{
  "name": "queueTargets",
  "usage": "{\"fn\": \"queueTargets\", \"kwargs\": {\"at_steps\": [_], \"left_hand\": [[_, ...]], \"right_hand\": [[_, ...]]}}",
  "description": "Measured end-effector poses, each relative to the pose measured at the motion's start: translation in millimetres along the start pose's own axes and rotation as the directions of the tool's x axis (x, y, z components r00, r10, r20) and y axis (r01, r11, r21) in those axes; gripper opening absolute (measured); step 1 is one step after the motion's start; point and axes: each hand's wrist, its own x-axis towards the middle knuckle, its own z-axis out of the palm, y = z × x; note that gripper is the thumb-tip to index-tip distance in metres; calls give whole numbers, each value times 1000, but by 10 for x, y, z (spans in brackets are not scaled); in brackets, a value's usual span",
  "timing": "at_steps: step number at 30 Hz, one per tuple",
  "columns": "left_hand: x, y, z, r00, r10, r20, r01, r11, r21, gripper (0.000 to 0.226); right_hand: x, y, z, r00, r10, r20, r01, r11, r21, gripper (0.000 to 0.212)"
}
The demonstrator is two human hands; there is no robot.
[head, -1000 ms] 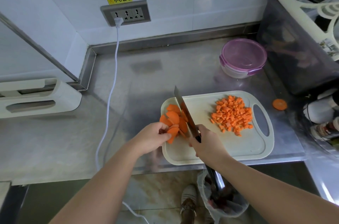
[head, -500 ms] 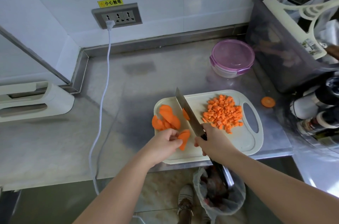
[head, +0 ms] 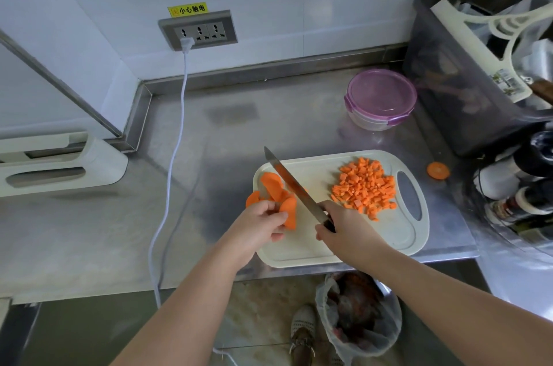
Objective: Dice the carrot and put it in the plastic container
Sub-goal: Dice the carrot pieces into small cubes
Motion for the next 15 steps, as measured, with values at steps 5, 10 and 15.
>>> {"fn": "queueTargets", "kwargs": {"at_steps": [5, 10, 15], "left_hand": [[40, 50, 64, 976, 38, -215, -61, 993, -101, 8], [70, -37, 487, 983, 88, -162, -49, 972, 230, 16], [63, -128, 801, 962, 117, -247, -40, 955, 295, 8]], "right_hand": [[-21, 53, -164, 994, 88, -59, -77, 982, 172, 19], [-136, 224, -314, 988, 140, -68, -126, 977, 174, 18], [-303, 412, -189, 984, 180, -7, -175, 968, 180, 13]]}}
